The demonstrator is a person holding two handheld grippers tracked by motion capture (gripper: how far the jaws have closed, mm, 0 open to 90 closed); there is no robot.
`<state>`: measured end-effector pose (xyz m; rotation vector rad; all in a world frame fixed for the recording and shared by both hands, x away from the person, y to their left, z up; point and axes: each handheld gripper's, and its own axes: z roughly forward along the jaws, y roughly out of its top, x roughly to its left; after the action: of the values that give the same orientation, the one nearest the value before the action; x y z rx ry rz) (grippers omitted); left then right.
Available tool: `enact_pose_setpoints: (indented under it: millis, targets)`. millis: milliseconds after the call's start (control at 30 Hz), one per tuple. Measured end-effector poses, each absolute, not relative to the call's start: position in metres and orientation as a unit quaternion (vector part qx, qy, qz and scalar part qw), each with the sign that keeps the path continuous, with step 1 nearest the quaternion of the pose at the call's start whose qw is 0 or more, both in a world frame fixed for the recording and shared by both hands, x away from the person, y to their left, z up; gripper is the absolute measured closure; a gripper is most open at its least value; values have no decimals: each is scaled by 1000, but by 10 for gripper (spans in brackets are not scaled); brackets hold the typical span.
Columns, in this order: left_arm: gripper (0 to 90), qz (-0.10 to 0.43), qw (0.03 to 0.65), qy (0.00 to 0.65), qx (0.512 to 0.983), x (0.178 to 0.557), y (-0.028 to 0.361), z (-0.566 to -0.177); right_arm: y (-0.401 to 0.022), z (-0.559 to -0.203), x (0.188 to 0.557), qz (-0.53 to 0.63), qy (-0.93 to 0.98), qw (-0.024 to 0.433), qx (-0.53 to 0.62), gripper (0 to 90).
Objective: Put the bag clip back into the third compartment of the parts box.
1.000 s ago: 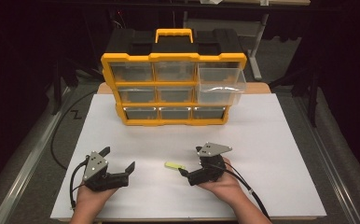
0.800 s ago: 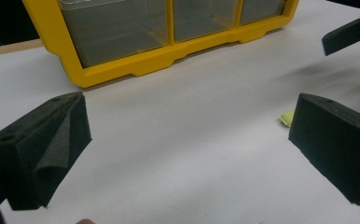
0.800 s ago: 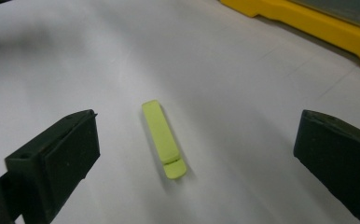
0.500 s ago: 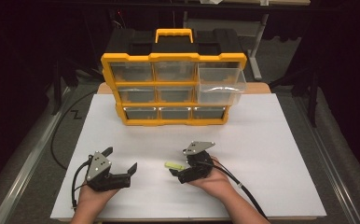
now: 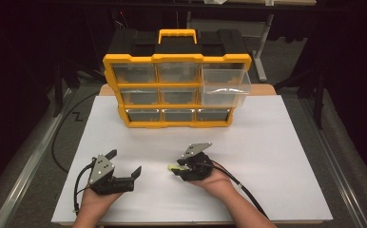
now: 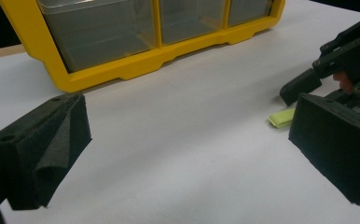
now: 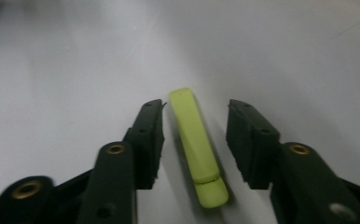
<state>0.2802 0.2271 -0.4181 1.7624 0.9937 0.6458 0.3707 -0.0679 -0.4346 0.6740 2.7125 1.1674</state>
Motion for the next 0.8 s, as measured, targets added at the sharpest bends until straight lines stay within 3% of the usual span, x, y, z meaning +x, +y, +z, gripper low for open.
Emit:
enact_pose_setpoints:
  millis: [167, 200, 500, 800]
  targets:
    - [4, 262, 495, 415, 717, 282, 229, -418, -62, -435, 370, 376, 903, 61, 198, 706]
    - [4, 261, 496, 415, 716, 282, 229, -419, -59, -435, 370, 369, 907, 72, 190, 771]
    - [3, 258, 500, 410, 719, 283, 228, -420, -57, -426, 367, 352, 917, 67, 178, 790]
    - [4, 259, 506, 405, 716, 282, 226, -419, -85, -405, 358, 326, 925, 65, 182, 790]
